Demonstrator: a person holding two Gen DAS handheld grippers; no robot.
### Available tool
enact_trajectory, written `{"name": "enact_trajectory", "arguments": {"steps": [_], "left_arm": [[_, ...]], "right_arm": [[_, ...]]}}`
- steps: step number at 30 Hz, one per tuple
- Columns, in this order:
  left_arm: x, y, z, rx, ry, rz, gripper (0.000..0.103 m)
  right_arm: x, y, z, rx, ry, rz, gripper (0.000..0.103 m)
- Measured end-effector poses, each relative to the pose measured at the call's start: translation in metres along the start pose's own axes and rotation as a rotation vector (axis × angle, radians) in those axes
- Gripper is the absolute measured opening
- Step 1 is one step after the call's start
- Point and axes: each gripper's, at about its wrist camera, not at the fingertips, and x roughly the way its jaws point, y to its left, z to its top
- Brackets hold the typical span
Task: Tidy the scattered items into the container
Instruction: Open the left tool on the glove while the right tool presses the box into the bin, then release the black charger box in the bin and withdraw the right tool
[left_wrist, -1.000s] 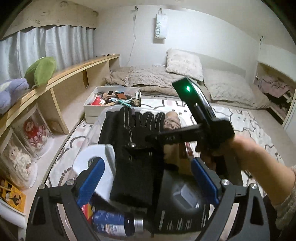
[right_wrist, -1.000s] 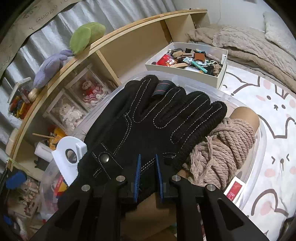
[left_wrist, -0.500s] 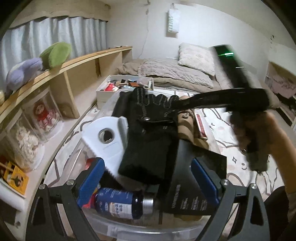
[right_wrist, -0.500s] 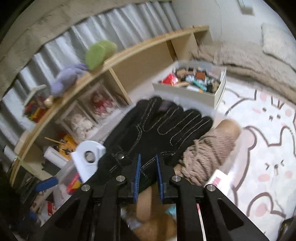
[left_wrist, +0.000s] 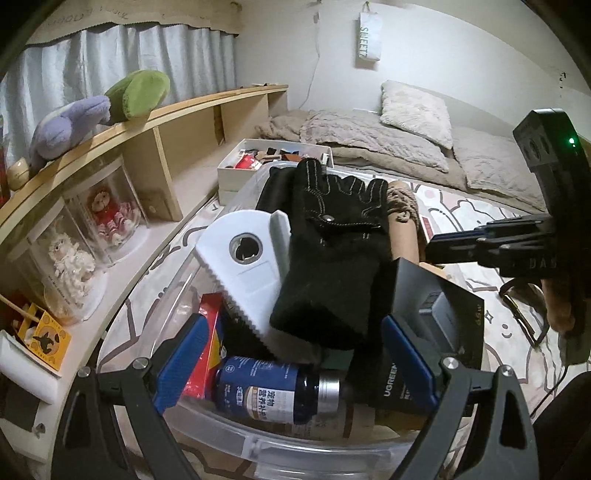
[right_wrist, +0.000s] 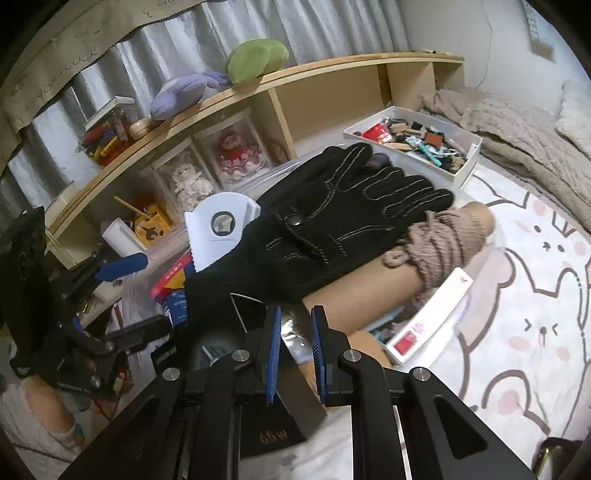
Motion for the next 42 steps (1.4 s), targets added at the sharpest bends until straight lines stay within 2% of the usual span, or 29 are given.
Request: {"name": "enact_trajectory", "arguments": {"steps": [4, 9, 18, 22, 25, 28, 35, 42], "left_arm": [[0.004, 0.002, -0.005, -0.027, 0.023, -0.016, 0.095], [0.005, 0.002, -0.011, -0.021, 0.037, -0.015, 0.095], [0.013, 0.003, -0.013, -0.022, 0.055, -0.036, 0.096], [0.017, 0.002, -0.015, 0.0, 0.055, -0.017, 0.096], [0.019, 0.003, -0.018, 0.009, 0.051, 0.01, 0.096], [0.018, -0.001, -0.021, 0.038, 0.046, 0.048, 0.096], [0.017, 0.001, -0.021, 0.029, 0.048, 0.054, 0.096], [0.018, 0.001, -0.021, 0.017, 0.041, 0.045, 0.096]], "right_arm": [[0.017, 0.004, -0.002, 0.0, 0.038, 0.028, 0.015], [0.019, 0.016, -0.008, -0.09, 0.046, 0.0, 0.015], [0.021, 0.016, -0.011, -0.091, 0.05, 0.009, 0.015], [0.023, 0.012, -0.009, -0.043, 0.059, 0.032, 0.015], [0.018, 0.01, -0.008, -0.03, 0.057, 0.014, 0.015], [0.004, 0.011, -0.008, -0.042, 0.036, 0.031, 0.015], [-0.03, 0.031, -0.02, -0.14, 0.018, 0.08, 0.015], [-0.03, 0.03, -0.037, -0.173, 0.017, 0.0, 0.016]]}}
